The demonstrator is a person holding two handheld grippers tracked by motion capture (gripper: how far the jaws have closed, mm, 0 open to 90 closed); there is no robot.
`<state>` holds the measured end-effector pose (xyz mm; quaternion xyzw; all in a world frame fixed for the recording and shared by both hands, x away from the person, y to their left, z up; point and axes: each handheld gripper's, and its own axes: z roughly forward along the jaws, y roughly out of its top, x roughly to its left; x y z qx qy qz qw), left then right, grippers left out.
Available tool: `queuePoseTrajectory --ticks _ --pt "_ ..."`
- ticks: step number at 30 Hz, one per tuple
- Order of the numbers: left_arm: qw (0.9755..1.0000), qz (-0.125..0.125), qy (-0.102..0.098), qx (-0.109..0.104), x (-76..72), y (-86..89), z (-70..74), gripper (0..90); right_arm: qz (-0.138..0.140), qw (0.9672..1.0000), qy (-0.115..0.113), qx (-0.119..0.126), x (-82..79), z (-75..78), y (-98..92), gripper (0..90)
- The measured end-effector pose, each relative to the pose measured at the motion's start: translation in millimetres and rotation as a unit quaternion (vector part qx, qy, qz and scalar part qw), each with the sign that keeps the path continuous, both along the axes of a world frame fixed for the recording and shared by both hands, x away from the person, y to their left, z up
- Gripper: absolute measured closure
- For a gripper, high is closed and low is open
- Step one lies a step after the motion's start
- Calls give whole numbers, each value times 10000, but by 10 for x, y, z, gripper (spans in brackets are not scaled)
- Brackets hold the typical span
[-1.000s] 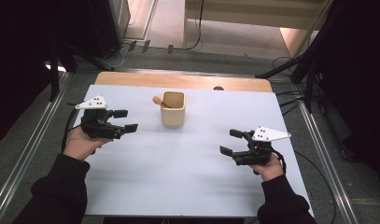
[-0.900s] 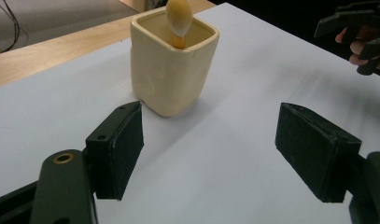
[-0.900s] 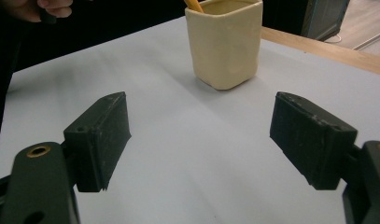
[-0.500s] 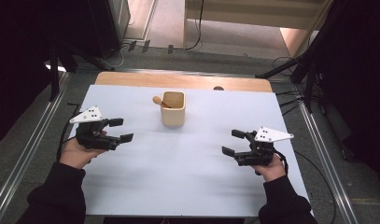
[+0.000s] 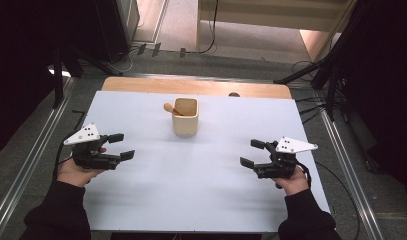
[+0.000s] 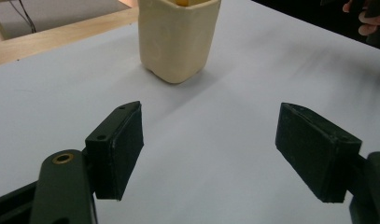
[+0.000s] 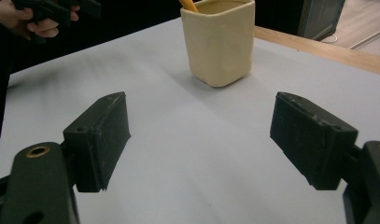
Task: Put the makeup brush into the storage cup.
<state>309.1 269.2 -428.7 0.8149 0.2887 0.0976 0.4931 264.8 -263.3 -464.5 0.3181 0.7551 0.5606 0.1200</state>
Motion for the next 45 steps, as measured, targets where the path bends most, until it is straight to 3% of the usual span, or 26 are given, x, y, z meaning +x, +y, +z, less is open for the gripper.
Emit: queuePoseTrajectory --ticks 5,12,22,45 --pt "9999 22 -26 121 -43 39 -32 229 -27 10000 2 32 -12 -5 -23 204" --pt "10000 94 -33 8 -92 106 -90 232 4 10000 25 15 -24 -9 -25 198" --pt "9999 128 9 58 -112 138 -145 231 5 10000 21 62 -24 -9 -31 198" --pt "9998 185 66 -39 -103 206 -152 231 37 10000 25 41 -19 -16 -17 198"
